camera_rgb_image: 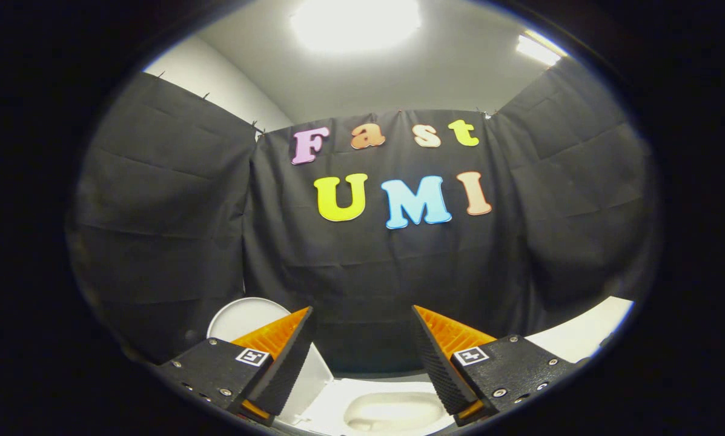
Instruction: Open the toilet lid.
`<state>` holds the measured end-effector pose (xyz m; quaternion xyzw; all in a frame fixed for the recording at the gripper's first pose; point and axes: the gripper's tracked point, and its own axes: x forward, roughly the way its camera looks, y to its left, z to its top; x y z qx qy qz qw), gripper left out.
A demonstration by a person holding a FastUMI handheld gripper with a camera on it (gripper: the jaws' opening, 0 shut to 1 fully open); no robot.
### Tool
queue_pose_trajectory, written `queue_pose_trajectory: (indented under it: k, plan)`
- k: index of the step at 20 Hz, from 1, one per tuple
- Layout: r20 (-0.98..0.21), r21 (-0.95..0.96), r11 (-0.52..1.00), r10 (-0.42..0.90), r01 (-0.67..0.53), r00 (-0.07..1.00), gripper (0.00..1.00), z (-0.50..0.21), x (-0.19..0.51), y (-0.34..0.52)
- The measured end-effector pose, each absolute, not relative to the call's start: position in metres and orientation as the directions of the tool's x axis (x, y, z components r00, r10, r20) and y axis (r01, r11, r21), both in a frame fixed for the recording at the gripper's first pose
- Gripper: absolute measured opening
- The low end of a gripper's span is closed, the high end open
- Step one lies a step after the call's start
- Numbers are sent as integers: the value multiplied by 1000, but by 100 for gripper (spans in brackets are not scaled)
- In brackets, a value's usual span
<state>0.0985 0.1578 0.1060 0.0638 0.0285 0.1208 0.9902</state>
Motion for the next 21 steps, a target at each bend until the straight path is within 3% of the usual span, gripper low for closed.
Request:
queue_pose_trajectory:
  k: [10, 21]
  plan:
    - [-112, 100, 987, 139, -128, 984, 95, 37, 60, 57]
    - [-245, 84, 996, 1, 20, 970, 95, -51, 2, 13]
